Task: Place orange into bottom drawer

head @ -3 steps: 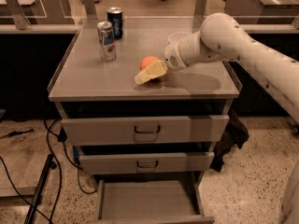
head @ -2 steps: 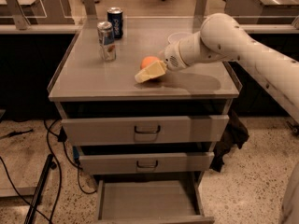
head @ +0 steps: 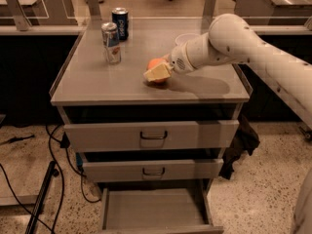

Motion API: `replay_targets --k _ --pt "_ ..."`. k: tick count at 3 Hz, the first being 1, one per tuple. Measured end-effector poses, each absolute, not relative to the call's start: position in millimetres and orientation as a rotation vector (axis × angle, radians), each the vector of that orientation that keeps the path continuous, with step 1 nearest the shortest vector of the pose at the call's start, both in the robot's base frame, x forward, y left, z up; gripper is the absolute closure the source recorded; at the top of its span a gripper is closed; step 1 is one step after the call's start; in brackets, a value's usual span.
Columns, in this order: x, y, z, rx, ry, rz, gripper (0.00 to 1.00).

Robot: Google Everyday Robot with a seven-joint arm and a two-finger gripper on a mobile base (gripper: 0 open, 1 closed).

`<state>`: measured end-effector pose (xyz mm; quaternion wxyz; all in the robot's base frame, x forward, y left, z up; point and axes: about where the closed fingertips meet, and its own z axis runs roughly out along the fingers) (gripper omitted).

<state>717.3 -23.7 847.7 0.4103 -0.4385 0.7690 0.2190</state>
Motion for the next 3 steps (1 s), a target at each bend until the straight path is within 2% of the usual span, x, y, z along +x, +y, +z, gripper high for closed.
replay_targets --k 1,2,3 --pt "717.2 -23.7 847.7 -1.104 1.936 0.551 0.88" --pt "702.1 -35.8 862.1 -1.145 1.899 0.599 1.0" --pt "673.1 -51.3 884.1 -1.196 1.847 0.643 1.0"
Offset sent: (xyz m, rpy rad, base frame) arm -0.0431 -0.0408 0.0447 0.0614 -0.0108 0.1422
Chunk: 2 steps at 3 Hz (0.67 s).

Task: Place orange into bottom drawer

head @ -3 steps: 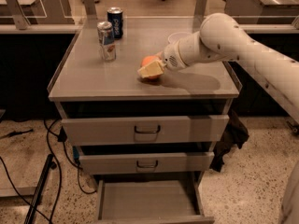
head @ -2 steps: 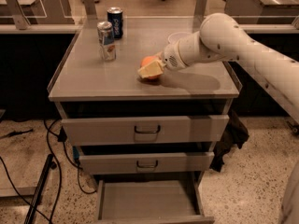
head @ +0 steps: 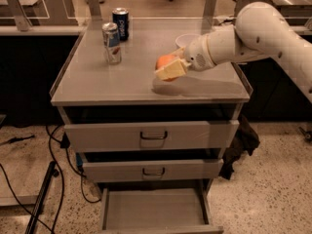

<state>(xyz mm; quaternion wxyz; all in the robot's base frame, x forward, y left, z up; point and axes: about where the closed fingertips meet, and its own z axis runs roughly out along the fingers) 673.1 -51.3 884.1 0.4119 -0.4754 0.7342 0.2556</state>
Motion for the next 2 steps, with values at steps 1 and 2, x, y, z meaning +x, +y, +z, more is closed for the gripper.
replay_targets --k 1,2 --pt "615.5 -73.6 907.7 -1.208 1.827 0.641 1.0" --pt "615.5 -73.3 907.8 -1.209 1.826 0.641 1.0"
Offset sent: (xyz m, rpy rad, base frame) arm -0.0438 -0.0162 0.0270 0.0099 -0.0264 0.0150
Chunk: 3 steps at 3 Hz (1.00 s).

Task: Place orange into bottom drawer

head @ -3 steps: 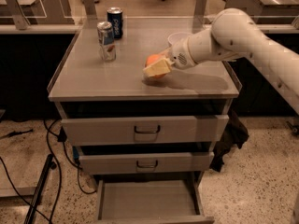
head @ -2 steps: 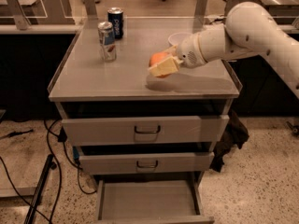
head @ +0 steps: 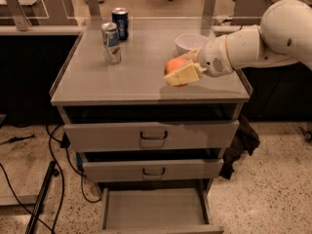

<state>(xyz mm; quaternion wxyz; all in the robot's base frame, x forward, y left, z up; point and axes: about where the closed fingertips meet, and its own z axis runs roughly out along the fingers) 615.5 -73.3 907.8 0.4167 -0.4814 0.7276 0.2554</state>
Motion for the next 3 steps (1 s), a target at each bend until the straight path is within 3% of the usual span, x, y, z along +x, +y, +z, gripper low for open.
replay_targets --k 2,3 --pt "583.4 -76.0 872.1 -1.221 1.857 0.651 1.0" --pt "524.2 -77.3 830.9 -1.224 1.916 0.684 1.0"
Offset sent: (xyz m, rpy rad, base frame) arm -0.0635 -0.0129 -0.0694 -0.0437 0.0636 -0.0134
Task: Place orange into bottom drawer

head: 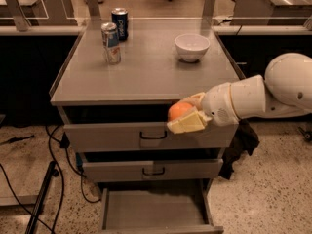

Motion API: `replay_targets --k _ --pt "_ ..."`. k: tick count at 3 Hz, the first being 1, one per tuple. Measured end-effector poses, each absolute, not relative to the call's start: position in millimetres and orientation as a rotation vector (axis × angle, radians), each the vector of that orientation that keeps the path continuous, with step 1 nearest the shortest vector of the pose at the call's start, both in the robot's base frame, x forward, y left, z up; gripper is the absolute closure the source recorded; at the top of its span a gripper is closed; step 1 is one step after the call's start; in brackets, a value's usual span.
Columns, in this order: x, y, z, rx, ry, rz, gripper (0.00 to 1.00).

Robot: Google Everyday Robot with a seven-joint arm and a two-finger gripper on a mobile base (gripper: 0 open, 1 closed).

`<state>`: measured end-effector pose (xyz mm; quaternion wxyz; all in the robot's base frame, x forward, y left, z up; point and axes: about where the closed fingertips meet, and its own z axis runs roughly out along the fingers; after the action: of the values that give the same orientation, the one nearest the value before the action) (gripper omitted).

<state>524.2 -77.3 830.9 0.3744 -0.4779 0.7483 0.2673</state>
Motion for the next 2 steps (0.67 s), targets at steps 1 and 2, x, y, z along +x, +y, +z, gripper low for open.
replay_targets --k 1,2 --pt "521.6 -76.8 828.0 -1.231 1.92 0.686 1.0" --pt "520.3 -74.8 830.0 -1.251 1.916 0.674 1.0"
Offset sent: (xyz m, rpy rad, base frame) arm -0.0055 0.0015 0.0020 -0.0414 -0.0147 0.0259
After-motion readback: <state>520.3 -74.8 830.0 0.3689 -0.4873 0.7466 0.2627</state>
